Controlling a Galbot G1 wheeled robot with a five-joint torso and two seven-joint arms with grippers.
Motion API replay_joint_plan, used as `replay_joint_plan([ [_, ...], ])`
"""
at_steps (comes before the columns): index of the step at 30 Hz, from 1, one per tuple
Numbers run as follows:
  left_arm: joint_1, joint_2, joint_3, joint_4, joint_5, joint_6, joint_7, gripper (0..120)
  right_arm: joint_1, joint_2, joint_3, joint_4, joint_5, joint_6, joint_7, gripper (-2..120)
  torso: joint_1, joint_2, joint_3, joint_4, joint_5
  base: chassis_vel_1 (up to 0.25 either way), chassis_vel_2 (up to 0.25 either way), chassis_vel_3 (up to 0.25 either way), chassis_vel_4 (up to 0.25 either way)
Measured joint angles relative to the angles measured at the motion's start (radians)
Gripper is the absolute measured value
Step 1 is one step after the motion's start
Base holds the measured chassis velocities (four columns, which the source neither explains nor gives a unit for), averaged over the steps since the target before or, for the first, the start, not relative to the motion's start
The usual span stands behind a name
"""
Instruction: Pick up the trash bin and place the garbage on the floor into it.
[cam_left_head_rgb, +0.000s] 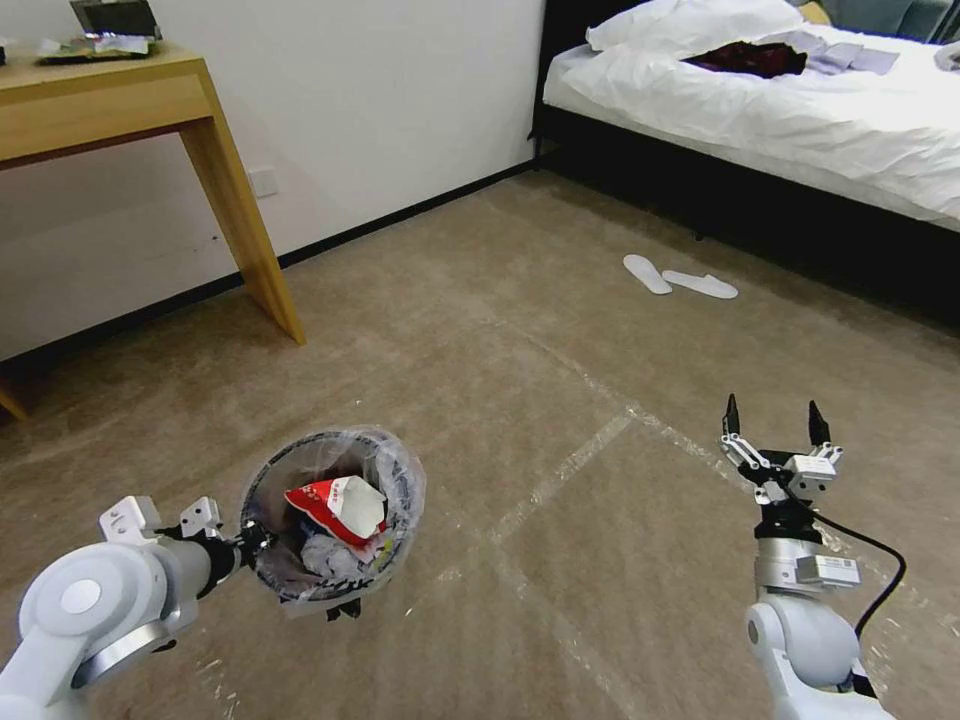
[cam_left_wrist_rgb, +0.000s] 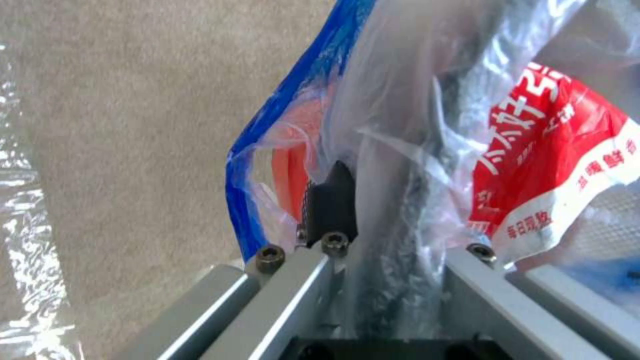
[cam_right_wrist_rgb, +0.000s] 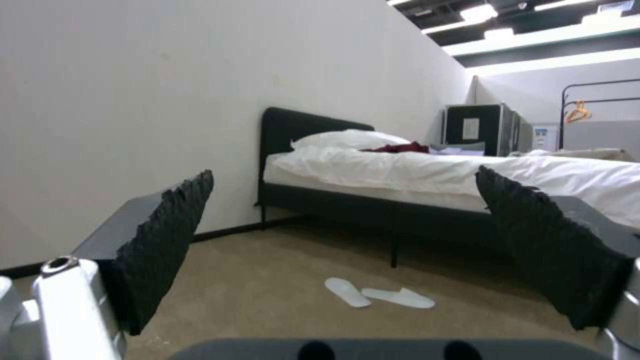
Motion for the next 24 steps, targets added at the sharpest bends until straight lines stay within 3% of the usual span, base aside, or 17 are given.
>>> replay_joint_plan([
  [24,0.001,0.006,0.000,-0.005,0.003,-0.005,0.001,0,0.006,-0.009,-0.001,-0.003,-0.001,0.003,0.001,100,0.000,0.000,0.000,-0.0001,0.0000,-0.114,0.112,0.121,-0.112],
])
